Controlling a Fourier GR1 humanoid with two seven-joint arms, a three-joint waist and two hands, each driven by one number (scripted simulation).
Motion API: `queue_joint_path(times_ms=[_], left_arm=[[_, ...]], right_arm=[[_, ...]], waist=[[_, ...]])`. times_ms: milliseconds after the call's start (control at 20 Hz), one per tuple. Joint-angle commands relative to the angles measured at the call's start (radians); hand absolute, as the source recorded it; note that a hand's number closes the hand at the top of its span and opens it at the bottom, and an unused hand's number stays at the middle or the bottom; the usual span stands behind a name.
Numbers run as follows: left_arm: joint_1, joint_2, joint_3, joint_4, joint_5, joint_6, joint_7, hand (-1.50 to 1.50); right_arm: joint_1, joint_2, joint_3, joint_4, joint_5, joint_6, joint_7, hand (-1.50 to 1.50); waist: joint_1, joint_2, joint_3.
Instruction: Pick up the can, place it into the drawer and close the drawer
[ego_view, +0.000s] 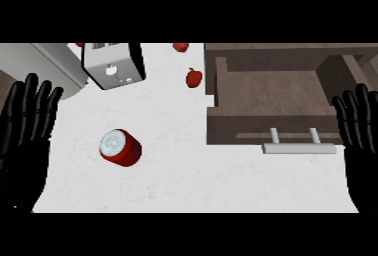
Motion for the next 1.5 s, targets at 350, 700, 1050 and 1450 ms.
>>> queue_joint_path(times_ms=[350, 700, 1050, 1450], left_arm=[[0.219, -0.097, 0.041, -0.023, -0.172, 0.419, 0.232, -1.5], [0.227, -0.099, -0.218, -0.171, -0.454, 0.668, 0.525, -1.5], [0.254, -0.099, -0.272, -0.147, -0.487, 0.685, 0.499, -1.5], [0.201, -0.099, -0.259, 0.061, -0.382, 0.738, 0.412, -1.5]], right_arm=[[0.048, 0.024, -0.061, 0.043, -0.014, -0.066, 0.127, -1.5], [0.053, 0.031, -0.035, 0.031, 0.01, -0.074, 0.183, -1.5], [-0.002, -0.056, -0.179, -0.004, -0.123, 0.002, 0.253, -1.5], [0.059, -0.002, -0.142, 0.037, -0.066, 0.009, 0.144, -1.5]], waist=[[0.011, -0.007, -0.038], [-0.012, -0.011, -0.035], [-0.011, -0.011, -0.037], [-0.012, -0.01, -0.037]])
